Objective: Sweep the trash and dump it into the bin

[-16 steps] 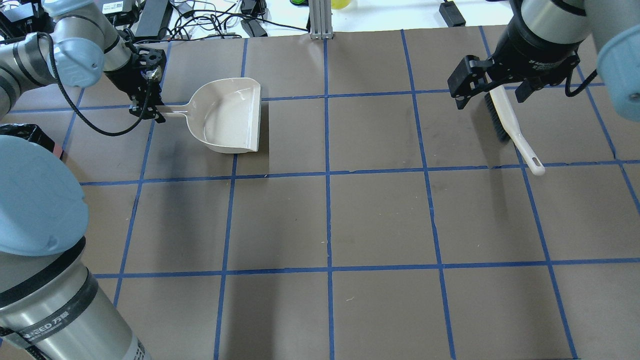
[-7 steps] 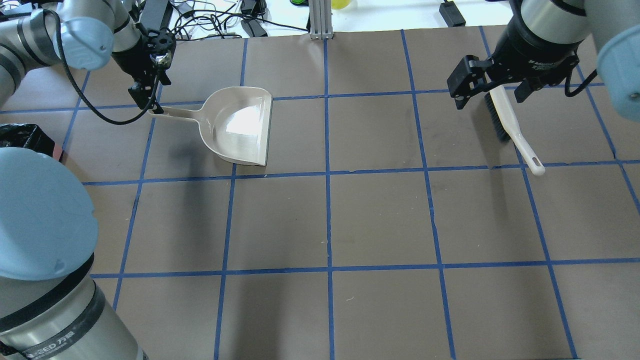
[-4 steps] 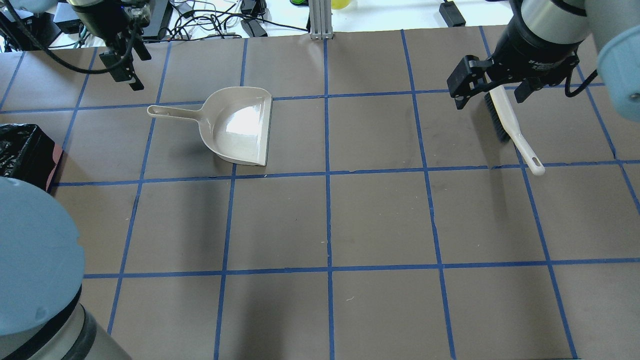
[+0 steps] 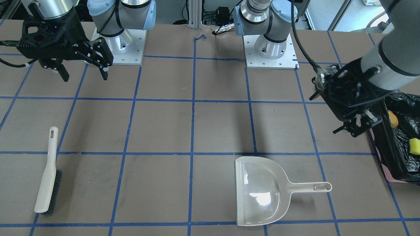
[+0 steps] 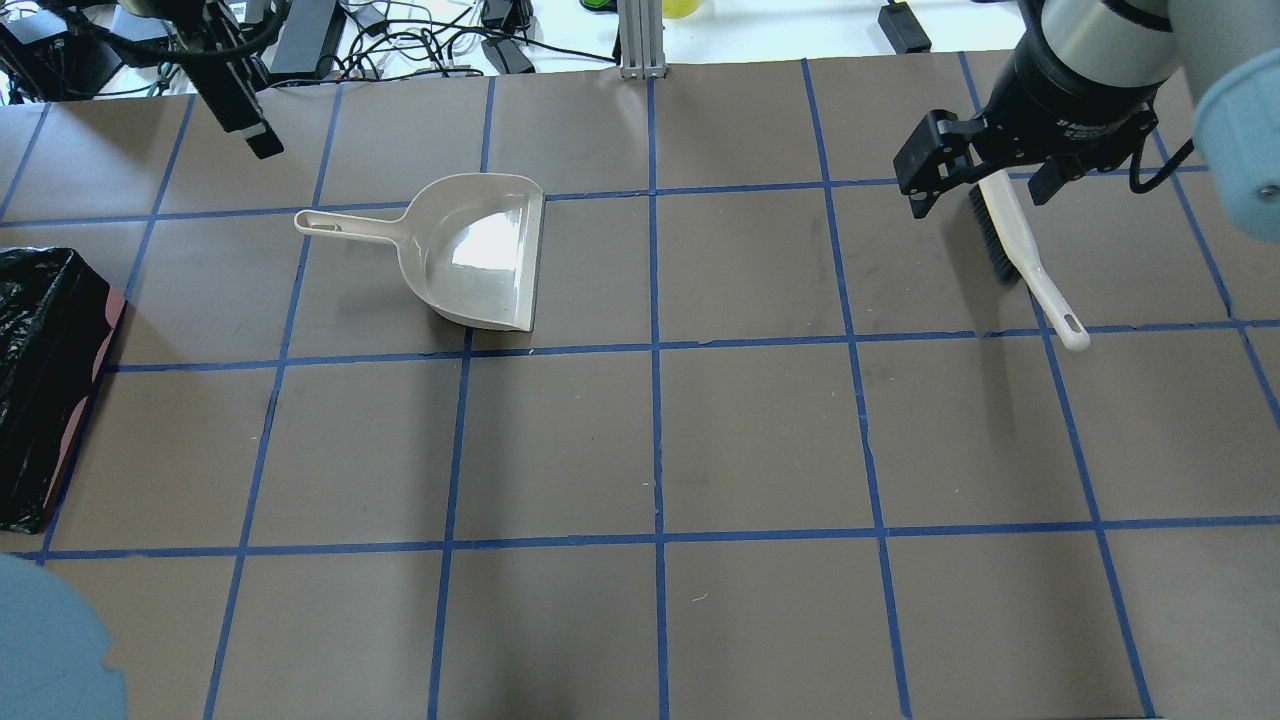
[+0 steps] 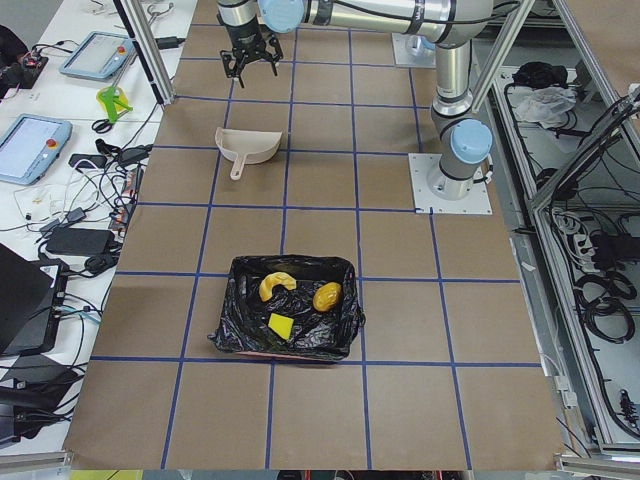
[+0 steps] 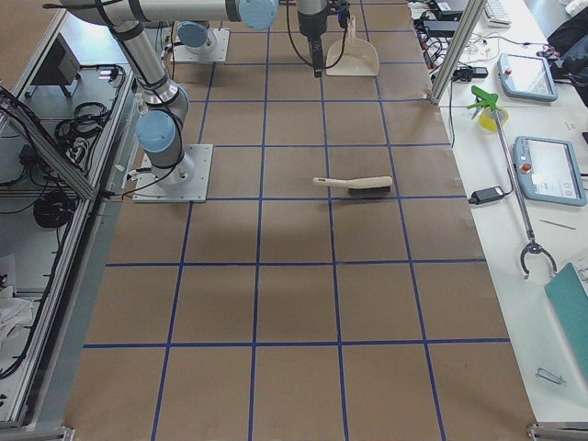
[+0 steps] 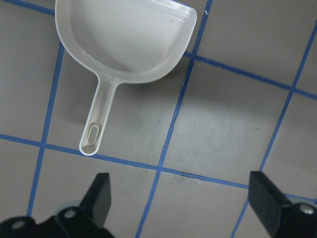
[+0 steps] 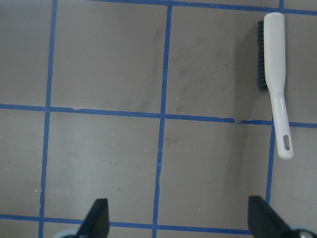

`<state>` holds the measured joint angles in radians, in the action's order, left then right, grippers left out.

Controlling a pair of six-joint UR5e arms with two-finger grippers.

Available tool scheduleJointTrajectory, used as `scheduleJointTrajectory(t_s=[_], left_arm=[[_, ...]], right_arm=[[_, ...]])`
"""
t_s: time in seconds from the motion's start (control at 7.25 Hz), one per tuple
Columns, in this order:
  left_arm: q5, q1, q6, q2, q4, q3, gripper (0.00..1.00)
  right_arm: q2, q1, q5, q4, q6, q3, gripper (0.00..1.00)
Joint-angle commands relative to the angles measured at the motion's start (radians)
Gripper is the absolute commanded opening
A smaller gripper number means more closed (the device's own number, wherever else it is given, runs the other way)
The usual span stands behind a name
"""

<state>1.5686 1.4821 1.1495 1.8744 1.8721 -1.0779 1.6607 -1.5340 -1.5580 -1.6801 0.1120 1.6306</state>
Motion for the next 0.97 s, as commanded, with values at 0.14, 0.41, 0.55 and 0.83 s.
scheduleJointTrajectory(t_s=[0.14, 0.41, 0.55, 0.83], left_arm=[[-0.01, 0.07, -0.493, -0.113, 0.007, -0.112, 1.0], [-0.001, 0.07, -0.63, -0.219, -0.02, -0.251, 0.92], [0.001, 0.07, -0.731, -0.265, -0.083, -0.323, 0.92], [0.001, 0.07, -0.847, -0.322, -0.327, -0.455, 0.96]], right_arm=[[0.001, 0.0, -0.004, 0.0, 0.0, 0.0, 1.0], [0.001, 0.0, -0.005, 0.0, 0.0, 0.0, 1.0], [0.001, 0.0, -0.008, 0.0, 0.0, 0.0, 1.0], [0.001, 0.0, -0.005, 0.0, 0.0, 0.0, 1.0]])
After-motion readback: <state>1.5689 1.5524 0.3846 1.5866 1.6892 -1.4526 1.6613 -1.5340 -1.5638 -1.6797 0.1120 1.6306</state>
